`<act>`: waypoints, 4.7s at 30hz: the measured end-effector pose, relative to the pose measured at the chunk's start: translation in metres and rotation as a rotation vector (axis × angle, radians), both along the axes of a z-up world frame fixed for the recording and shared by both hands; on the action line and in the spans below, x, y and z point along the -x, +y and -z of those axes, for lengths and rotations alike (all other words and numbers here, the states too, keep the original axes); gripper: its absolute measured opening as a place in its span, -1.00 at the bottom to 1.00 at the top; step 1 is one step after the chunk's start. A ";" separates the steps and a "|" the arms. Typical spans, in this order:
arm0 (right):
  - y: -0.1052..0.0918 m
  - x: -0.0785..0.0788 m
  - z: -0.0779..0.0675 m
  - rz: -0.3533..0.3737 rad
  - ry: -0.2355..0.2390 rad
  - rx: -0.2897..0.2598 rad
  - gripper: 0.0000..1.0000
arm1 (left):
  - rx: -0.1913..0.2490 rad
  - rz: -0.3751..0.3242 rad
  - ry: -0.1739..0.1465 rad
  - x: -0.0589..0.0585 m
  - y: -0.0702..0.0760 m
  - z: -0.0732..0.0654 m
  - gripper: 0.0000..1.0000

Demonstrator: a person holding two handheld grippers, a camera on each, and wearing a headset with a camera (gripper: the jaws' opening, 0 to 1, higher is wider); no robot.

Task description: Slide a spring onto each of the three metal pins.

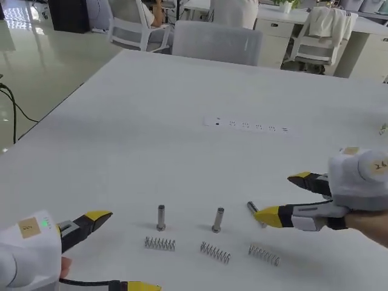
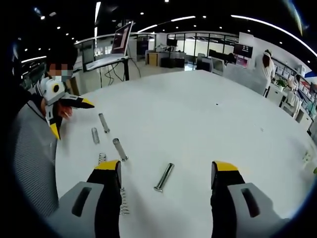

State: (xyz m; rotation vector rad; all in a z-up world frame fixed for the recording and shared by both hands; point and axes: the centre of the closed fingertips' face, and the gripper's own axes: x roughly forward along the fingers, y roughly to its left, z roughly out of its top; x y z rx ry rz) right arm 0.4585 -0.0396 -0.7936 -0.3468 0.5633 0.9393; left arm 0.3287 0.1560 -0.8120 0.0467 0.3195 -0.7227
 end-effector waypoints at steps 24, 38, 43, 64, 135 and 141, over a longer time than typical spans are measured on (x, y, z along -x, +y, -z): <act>0.012 -0.022 0.042 0.079 0.113 0.154 -0.12 | 0.010 -0.018 0.011 0.002 0.003 0.004 0.82; 0.013 -0.020 0.058 0.105 0.187 0.222 -0.56 | 0.017 -0.020 0.011 0.002 0.006 0.005 0.80; 0.012 -0.020 0.064 0.109 0.205 0.244 -0.63 | 0.017 -0.020 0.014 0.003 0.007 0.005 0.79; 0.015 -0.020 0.070 0.140 0.240 0.301 -0.84 | 0.018 -0.030 0.017 0.004 0.010 0.006 0.77; -0.014 0.027 0.025 0.255 0.163 0.108 -0.89 | 0.000 0.020 -0.033 0.004 -0.005 -0.014 0.75; -0.016 0.029 0.025 0.268 0.175 0.094 -0.89 | -0.003 0.026 -0.033 0.005 -0.007 -0.015 0.75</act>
